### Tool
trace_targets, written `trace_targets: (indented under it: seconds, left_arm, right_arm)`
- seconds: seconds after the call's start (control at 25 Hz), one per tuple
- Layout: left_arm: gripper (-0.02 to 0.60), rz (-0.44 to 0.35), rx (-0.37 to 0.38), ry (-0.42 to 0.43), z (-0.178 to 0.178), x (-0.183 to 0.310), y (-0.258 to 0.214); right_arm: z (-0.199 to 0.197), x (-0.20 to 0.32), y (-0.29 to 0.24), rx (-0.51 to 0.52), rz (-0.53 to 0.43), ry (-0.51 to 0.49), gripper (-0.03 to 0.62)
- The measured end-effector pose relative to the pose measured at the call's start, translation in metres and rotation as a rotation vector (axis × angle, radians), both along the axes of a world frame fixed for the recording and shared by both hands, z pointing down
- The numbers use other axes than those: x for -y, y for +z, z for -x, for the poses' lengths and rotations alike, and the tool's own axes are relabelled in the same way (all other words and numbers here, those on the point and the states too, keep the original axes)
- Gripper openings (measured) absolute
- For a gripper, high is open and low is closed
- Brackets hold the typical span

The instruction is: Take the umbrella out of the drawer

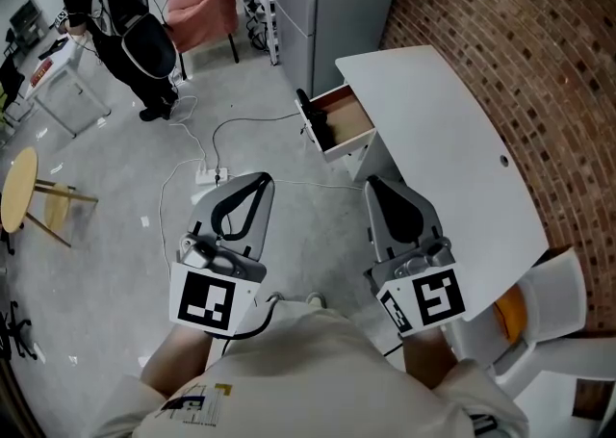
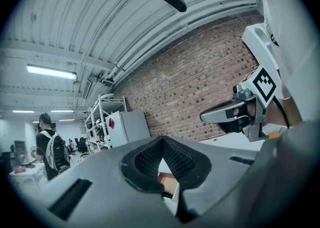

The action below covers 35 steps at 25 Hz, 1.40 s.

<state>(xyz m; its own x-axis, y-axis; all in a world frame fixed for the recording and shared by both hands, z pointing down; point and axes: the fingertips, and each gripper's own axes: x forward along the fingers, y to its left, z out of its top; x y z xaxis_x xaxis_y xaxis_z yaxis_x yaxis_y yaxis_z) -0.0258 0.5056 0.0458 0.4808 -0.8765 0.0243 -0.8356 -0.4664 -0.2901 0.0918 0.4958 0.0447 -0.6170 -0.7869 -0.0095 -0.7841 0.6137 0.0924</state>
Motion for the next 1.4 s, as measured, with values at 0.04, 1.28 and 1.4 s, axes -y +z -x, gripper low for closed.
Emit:
trace_targets:
  seconds: [0.04,1.28,1.4]
  left_arm:
    - [0.008,0.002,0.000,-0.004,-0.002,0.001,0.001]
    - [0.008,-0.035,0.081,0.021,-0.066,0.014,0.040]
    - [0.008,-0.034,0.069,0.025,-0.059,0.023,0.048]
  right_arm:
    - [-0.002,0.001,0.001,0.003,0.002,-0.001,0.008]
    - [-0.053,0.019,0.043,0.037,0.013,-0.020,0.008]
    - [-0.046,0.026,0.048,0.034,0.007,-0.016,0.008]
